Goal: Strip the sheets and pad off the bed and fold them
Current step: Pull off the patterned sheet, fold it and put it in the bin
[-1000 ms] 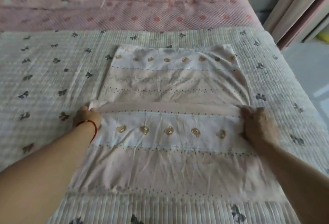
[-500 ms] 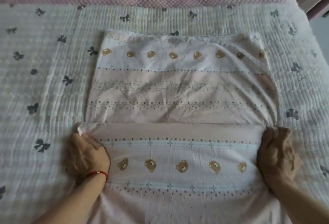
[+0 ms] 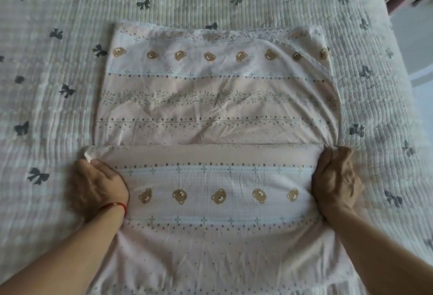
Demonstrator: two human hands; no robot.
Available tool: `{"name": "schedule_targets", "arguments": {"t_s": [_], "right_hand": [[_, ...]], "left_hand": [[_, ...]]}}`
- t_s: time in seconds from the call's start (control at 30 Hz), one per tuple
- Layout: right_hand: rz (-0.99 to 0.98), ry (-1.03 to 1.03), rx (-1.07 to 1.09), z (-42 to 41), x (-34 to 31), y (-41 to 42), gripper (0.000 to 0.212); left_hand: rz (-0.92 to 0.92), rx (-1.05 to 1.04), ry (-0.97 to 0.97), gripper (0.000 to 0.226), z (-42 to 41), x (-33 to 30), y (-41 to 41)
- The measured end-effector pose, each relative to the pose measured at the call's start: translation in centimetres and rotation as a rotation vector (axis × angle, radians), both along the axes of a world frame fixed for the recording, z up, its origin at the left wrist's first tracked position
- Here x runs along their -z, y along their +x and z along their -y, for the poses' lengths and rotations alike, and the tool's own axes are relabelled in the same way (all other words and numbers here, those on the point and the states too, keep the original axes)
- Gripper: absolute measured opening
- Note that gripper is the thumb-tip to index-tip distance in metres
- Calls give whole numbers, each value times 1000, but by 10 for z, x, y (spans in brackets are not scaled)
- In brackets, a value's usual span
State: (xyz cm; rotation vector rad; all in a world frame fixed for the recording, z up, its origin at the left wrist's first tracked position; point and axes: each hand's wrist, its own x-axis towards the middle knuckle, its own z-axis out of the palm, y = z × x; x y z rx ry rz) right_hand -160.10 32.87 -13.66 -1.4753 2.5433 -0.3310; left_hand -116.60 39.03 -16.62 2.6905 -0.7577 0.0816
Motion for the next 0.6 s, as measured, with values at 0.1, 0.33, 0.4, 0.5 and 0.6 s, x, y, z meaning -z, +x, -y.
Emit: {"name": "schedule_targets", "arguments": {"t_s": [0.1, 0.33, 0.4, 0.5, 0.6], "right_hand": [[7, -12, -5, 1, 0, 0, 39], [28, 1, -211, -17, -21, -12, 59], [-128, -60, -455, -43, -36, -15, 68], [-151, -3, -862, -100, -54, -15, 75], [-124, 167, -1089, -152, -55, -34, 106]], "left_hand": [[-66, 25, -27, 41, 3, -1, 3], [-542, 207, -9, 43, -16, -49, 30], [-389, 474, 2, 58, -48, -76, 29], [-100, 901, 204, 65, -120, -99, 8], [-58, 1166, 475, 96, -172, -93, -8]]}}
